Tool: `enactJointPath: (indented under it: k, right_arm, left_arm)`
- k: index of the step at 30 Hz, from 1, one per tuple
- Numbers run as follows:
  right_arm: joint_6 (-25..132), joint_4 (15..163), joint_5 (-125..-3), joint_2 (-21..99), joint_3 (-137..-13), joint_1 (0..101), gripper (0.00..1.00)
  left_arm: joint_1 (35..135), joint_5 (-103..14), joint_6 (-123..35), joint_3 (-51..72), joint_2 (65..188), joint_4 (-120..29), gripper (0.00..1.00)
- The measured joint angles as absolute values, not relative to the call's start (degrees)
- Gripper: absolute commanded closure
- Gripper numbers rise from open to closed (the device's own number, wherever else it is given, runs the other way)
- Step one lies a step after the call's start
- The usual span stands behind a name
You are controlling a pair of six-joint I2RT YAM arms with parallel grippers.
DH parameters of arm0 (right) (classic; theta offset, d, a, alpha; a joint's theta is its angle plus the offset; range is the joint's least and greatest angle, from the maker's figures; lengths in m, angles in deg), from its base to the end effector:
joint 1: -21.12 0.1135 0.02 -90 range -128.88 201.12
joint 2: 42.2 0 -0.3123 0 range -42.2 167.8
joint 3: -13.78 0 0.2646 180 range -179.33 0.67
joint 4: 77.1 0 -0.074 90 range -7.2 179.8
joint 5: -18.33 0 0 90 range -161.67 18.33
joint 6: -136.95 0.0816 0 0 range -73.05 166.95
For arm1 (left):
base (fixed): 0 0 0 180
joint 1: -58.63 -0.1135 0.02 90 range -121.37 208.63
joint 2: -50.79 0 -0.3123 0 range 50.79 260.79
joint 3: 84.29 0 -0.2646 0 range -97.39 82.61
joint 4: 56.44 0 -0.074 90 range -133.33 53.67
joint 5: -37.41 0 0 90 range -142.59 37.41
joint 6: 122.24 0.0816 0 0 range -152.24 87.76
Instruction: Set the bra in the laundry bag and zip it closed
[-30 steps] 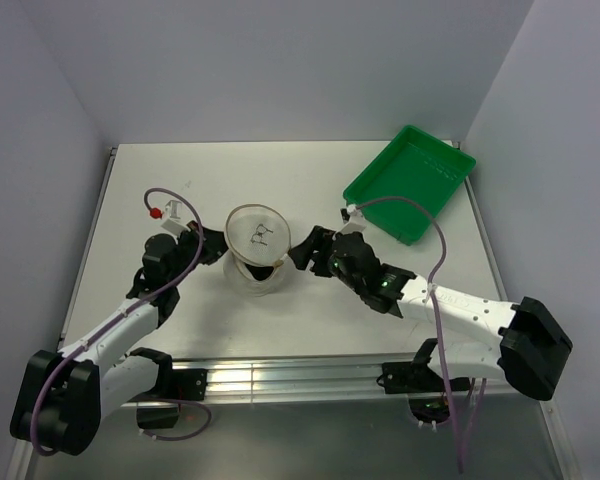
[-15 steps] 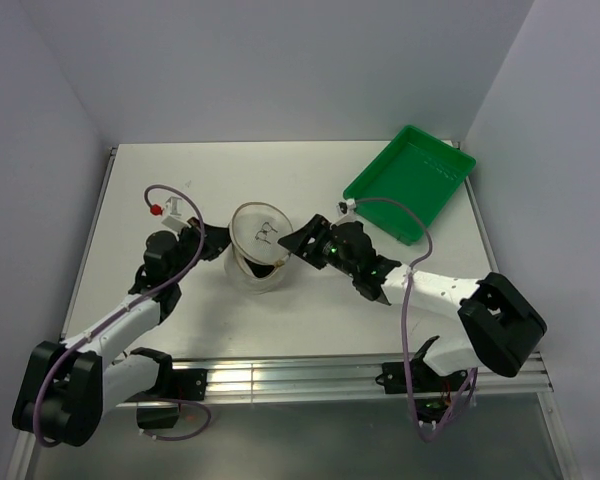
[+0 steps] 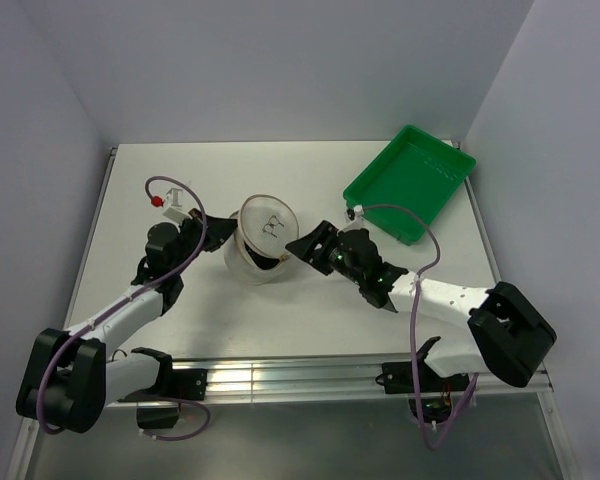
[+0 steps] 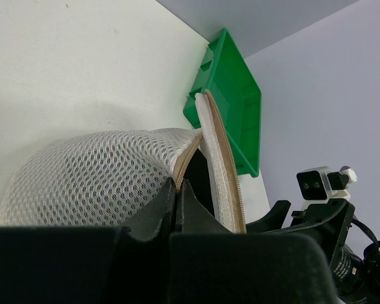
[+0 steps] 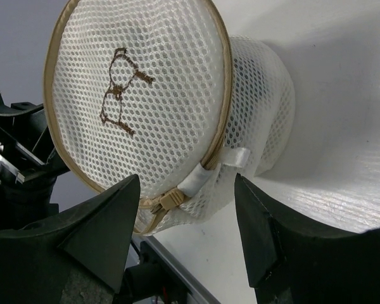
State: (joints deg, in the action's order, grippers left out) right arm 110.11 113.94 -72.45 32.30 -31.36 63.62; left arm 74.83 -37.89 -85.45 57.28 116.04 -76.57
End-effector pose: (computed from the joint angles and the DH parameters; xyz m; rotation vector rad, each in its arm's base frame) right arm 0.2329 0.2119 0.2358 0.3852 2.0558 1.1952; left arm 0.2605 -0.0972 0.2599 -0.3758 1.7744 -1.1037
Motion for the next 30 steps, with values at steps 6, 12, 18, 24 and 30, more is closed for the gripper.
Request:
enactJointPath:
  k: [6, 12, 18, 24, 30]
  right_arm:
    - [110.3, 114.4, -71.8, 33.2, -31.2, 63.6, 0.24]
    - [110.1, 114.6, -75.0, 29.9, -29.0, 63.2, 0.13]
    - [111.6, 118.4, -71.2, 33.5, -29.3, 61.7, 0.17]
    - [114.8, 121.3, -68.3, 36.7, -29.4, 61.0, 0.22]
    - [117.4, 126.7, -67.2, 41.3, -29.9, 60.5, 0.42]
  left_arm:
    - [74.8, -37.9, -85.5, 57.2, 116.3, -76.5, 1.00]
    - [74.8, -37.9, -85.5, 57.2, 116.3, -76.6, 1.00]
    - [74.8, -37.9, -85.5, 57.2, 116.4, -76.9, 1.00]
    - [74.8, -37.5, -85.5, 57.2, 117.4, -77.8, 1.00]
    - [74.8, -37.5, -85.5, 57.2, 117.4, -78.0, 1.00]
